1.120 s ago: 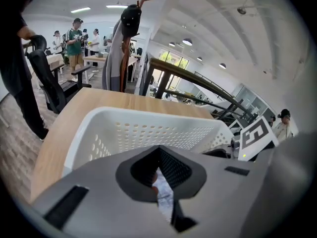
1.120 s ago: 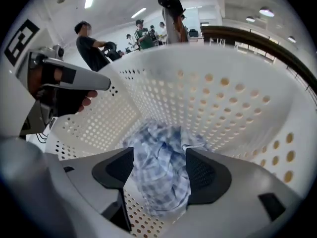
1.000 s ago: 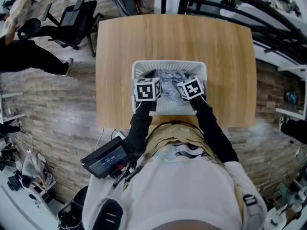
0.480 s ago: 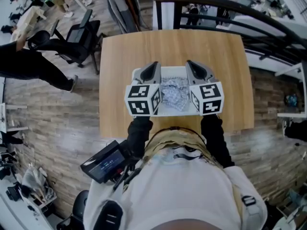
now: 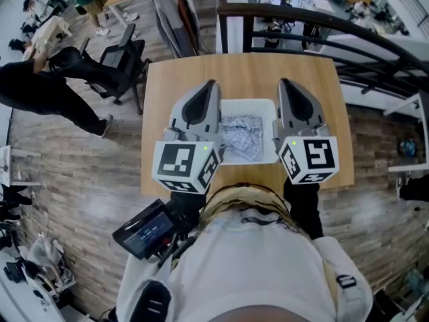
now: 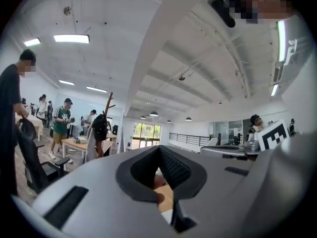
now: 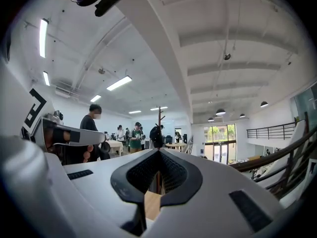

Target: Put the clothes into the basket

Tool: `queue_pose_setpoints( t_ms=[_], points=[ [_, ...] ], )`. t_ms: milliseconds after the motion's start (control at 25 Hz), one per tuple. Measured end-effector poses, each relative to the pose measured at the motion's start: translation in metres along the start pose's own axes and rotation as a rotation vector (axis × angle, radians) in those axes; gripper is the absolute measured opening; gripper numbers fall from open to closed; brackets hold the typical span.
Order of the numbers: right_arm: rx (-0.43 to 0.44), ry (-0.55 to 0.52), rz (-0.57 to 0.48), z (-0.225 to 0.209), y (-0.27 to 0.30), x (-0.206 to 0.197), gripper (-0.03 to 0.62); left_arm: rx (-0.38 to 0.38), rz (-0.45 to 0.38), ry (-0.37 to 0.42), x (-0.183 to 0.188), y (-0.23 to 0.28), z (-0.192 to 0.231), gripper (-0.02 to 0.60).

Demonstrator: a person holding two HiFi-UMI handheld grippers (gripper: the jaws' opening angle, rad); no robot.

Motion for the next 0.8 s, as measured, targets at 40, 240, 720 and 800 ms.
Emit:
queue_pose_setpoints(
  t_ms=[40, 240, 720, 800],
  points=[
    [0.002, -0.004, -0.010, 0.002, -0.002, 0.004, 0.021, 0.005, -0.010, 0.011, 0.004, -0.002, 0.000, -0.001],
    [0.010, -0.015, -0.023, 0.005, -0.003, 0.011, 0.021, 0.016, -0.006, 0.016, 0.005, -0.004, 0.001, 0.000],
    [0.024, -0.038, -0.040, 0.013, -0.004, 0.013, 0.021, -0.002, -0.012, 0.037, 0.005, -0.001, -0.005, 0.000],
    [0.018, -0.038, -0.039, 0.011, -0.005, 0.013, 0.021, -0.007, -0.010, 0.034, 0.005, -0.001, -0.007, 0.000]
  ],
)
Point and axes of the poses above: the fingertips, and each gripper's own axes: y forward along the fingers, z to its left, x out of its top, the point moved 1 cm from there along -y, backward along the fingers, and after that the axes turned 3 degrees about -x, right-handed, at the moved point
